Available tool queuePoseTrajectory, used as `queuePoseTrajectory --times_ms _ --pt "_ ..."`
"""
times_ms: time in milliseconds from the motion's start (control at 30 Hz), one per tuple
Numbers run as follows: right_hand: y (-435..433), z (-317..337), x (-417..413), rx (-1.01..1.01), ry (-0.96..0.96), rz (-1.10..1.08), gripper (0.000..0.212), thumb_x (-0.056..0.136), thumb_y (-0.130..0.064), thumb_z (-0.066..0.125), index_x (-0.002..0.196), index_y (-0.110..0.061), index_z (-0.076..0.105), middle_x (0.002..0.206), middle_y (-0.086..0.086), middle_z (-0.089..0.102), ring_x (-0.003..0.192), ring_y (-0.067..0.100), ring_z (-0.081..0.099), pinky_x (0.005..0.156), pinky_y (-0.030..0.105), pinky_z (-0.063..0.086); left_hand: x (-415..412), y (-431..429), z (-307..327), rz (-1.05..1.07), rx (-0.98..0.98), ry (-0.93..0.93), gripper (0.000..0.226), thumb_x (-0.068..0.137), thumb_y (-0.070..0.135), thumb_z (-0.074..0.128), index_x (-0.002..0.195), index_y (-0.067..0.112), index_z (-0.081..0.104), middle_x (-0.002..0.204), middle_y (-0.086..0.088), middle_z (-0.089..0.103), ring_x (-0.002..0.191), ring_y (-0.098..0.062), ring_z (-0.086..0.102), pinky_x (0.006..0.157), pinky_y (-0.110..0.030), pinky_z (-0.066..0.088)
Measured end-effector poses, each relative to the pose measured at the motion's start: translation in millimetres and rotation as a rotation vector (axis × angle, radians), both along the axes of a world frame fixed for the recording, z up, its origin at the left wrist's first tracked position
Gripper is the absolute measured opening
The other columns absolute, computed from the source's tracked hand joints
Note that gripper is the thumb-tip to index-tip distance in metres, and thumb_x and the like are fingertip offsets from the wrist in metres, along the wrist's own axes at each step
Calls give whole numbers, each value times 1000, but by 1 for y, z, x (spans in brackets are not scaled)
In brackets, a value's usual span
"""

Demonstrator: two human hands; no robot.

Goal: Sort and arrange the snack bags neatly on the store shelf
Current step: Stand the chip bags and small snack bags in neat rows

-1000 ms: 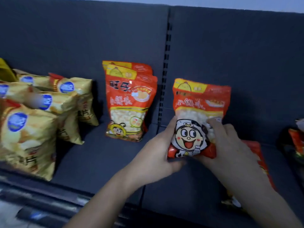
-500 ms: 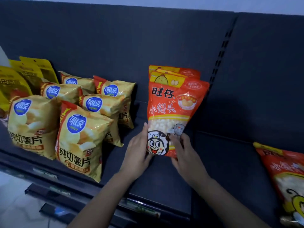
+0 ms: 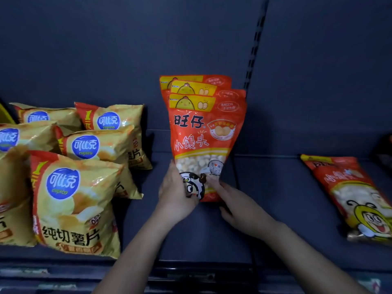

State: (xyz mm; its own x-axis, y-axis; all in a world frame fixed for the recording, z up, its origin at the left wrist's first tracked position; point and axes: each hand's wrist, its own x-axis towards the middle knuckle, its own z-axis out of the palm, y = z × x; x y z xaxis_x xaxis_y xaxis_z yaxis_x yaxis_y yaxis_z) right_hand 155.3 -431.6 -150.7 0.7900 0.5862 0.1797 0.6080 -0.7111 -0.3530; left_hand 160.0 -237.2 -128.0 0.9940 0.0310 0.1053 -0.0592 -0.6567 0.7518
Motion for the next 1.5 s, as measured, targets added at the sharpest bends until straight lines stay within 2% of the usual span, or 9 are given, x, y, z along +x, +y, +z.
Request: queuePoseTrajectory --times_ms 167,300,467,667,733,867,1000,1233,1500 --pt "-28 19 -13 38 52 -63 82 95 -21 49 139 -50 -13 151 -8 32 126 15 45 97 27 43 -2 -28 36 102 82 -242 103 75 18 74 150 8 4 158 -11 0 146 -24 0 118 -42 6" --pt "-77 33 -26 72 79 -243 80 93 -25 56 142 -46 -4 133 -4 51 119 12 50 98 21 39 -8 -68 54 -173 64 -469 66 74 29 53 136 9 44 145 -10 37 135 -22 30 113 -37 21" --pt "-163 58 -46 44 80 -453 67 86 -23 65 144 -26 31 135 -1 50 122 15 49 101 30 41 -10 -143 67 -678 273 -269 50 81 44 52 122 17 57 127 3 54 119 -16 48 102 -37 36" --pt "-272 71 -85 -70 339 -673 106 70 -59 70 150 -26 10 148 -6 25 137 12 25 110 26 26 -7 -230 59 -873 697 16 68 84 52 60 137 15 41 140 -1 41 129 -21 36 106 -36 28" --pt "-298 68 -95 -56 395 -682 114 61 -73 67 149 -27 11 147 -8 24 137 11 25 110 25 27 -9 -256 52 -915 748 76 74 81 56 61 138 13 39 141 -3 40 131 -22 33 106 -36 26" --pt "-334 54 -104 -51 516 -699 114 68 -56 75 150 -23 3 149 -12 17 138 7 18 113 25 21 -11 -297 37 -950 749 155 90 74 65 63 144 17 32 150 -5 28 141 -24 16 113 -41 15" --pt "-356 35 -97 -64 558 -684 130 54 -81 63 152 -21 1 158 -5 10 143 12 14 116 32 20 -6 -320 24 -927 852 197 112 67 73 63 152 25 8 159 -5 8 146 -26 -6 117 -50 0" --pt "-360 20 -66 -57 576 -572 113 70 -54 74 151 -25 2 157 0 -15 143 10 -17 116 24 -4 3 -328 -6 -847 679 273 131 63 71 68 150 22 -18 157 -4 -22 142 -20 -25 116 -43 -12" --pt "-352 18 -45 229 496 -534 90 67 -29 83 131 -50 23 140 -31 20 141 4 -9 115 30 -7 -2 -331 -13 -783 360 224 120 68 49 74 150 27 -10 156 12 -10 144 -11 -11 120 -37 1"
